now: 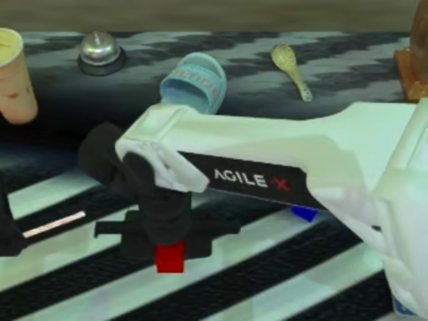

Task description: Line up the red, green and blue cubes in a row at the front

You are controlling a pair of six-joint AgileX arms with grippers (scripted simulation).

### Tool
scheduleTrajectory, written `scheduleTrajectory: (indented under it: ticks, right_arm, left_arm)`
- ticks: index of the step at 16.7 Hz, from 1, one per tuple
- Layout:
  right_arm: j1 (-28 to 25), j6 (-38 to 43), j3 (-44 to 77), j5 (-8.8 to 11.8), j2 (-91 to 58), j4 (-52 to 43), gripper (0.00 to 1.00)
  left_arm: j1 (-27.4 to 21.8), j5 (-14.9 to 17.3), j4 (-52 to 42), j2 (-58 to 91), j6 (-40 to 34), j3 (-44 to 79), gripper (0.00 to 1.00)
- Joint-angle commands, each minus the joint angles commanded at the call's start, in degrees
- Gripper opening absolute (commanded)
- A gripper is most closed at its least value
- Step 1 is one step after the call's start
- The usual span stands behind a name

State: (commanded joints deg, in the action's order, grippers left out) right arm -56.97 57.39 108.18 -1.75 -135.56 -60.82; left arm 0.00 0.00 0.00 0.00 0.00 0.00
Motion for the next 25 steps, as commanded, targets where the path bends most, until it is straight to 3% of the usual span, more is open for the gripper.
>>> scheduleTrajectory:
  ticks: [5, 18, 25]
  right_arm:
    - [-0.08, 0.04, -1.24, -0.05, -0.41, 1.31, 0.00]
    - [-0.08, 0.04, -1.24, -0.05, -0.41, 1.31, 0.98]
    - [-0.08, 0.04, -1.24, -0.05, -0.41, 1.31, 1.00]
  left_arm:
    - [0.00, 0.00, 0.00, 0.00, 0.00, 0.00, 1.00]
    - [0.00, 0.00, 0.00, 0.00, 0.00, 0.00, 1.00]
    - [0.00, 0.00, 0.00, 0.00, 0.00, 0.00, 1.00]
